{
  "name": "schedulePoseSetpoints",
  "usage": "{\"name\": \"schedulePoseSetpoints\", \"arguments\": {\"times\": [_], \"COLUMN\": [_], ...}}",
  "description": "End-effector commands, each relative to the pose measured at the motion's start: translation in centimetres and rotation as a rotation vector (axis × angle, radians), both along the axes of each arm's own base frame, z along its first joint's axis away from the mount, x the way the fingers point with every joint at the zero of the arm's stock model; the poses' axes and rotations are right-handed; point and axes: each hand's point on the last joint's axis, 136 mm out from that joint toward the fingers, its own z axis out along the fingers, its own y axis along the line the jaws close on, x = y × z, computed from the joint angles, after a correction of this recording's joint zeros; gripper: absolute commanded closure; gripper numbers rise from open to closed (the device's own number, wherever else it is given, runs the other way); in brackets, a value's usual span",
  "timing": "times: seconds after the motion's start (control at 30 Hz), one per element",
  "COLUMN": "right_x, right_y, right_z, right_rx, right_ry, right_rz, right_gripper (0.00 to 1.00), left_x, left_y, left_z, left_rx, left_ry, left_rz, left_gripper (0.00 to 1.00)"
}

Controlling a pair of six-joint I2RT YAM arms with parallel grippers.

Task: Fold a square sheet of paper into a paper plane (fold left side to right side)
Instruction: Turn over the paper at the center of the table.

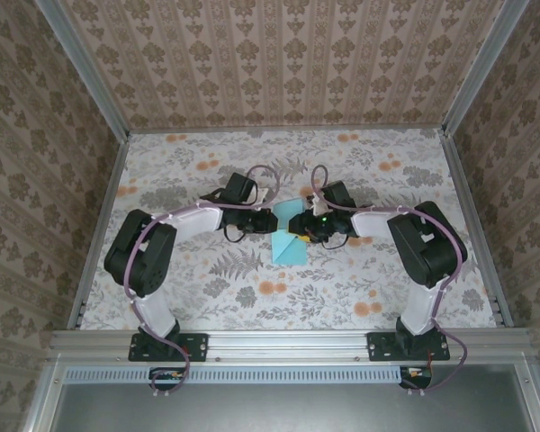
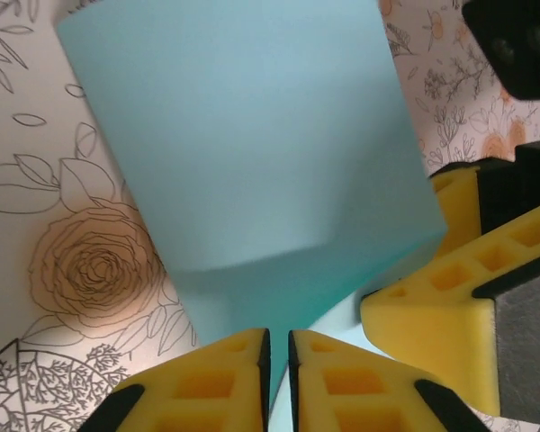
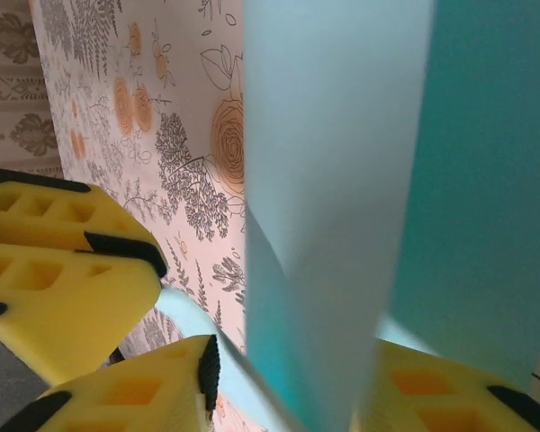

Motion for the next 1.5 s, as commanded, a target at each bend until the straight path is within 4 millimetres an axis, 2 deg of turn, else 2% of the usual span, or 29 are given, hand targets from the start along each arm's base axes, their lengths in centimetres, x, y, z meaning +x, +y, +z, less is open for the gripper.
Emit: {"name": "schedulePoseSetpoints", "arguments": {"times": [0.0,0.13,0.23,0.3,0.33,0.43,0.53,0.63,0.73,0.8,0.93,1.03,1.17,1.27,1.4,1.47], "right_x": [1.1,2.0,3.1,3.6,3.8,4.2,4.1,3.6,3.0,2.7,1.9,1.4,0.8,0.7,0.7,0.9], "right_y": [1.0,0.7,-0.2,-0.7,-0.9,-1.8,-2.5,-2.4,-1.9,-1.5,-0.5,0.2,0.8,1.0,1.0,0.9], "right_z": [1.6,3.5,6.1,8.5,9.9,14.9,19.7,24.0,27.4,29.1,31.4,32.2,33.3,33.4,33.0,32.5], "right_rx": [0.052,0.076,0.102,0.135,0.155,0.226,0.279,0.326,0.378,0.400,0.431,0.447,0.486,0.498,0.492,0.483], "right_ry": [-0.053,-0.119,-0.200,-0.268,-0.303,-0.438,-0.562,-0.666,-0.733,-0.760,-0.797,-0.804,-0.815,-0.807,-0.794,-0.784], "right_rz": [0.013,0.006,-0.004,0.009,0.017,0.063,0.109,0.164,0.216,0.240,0.281,0.301,0.315,0.315,0.305,0.293], "right_gripper": [0.75,0.94,0.99,0.99,0.99,0.99,0.98,0.98,0.98,0.98,0.98,0.98,0.98,0.98,0.96,0.96], "left_x": [0.9,1.6,2.0,2.0,2.5,2.6,1.8,0.9,-0.1,-0.6,-1.4,-1.8,-1.8,-1.7,-1.8,-2.0], "left_y": [0.7,1.6,2.7,3.3,4.4,5.7,5.9,5.5,4.5,3.9,2.3,1.4,0.6,0.4,0.5,0.6], "left_z": [2.0,4.5,7.0,8.9,9.6,13.2,17.0,20.4,23.4,24.8,26.2,27.2,27.3,27.7,28.6,28.9], "left_rx": [-0.055,-0.101,-0.153,-0.198,-0.217,-0.334,-0.461,-0.556,-0.664,-0.708,-0.737,-0.761,-0.765,-0.779,-0.792,-0.793], "left_ry": [-0.032,-0.072,-0.109,-0.137,-0.148,-0.198,-0.234,-0.270,-0.294,-0.306,-0.316,-0.329,-0.320,-0.325,-0.357,-0.370], "left_rz": [0.041,0.076,0.118,0.144,0.179,0.226,0.208,0.159,0.086,0.043,-0.025,-0.065,-0.088,-0.096,-0.104,-0.106], "left_gripper": [0.77,0.60,0.46,0.36,0.32,0.16,0.01,0.00,0.00,0.00,0.00,0.00,0.01,0.05,0.22,0.34]}}
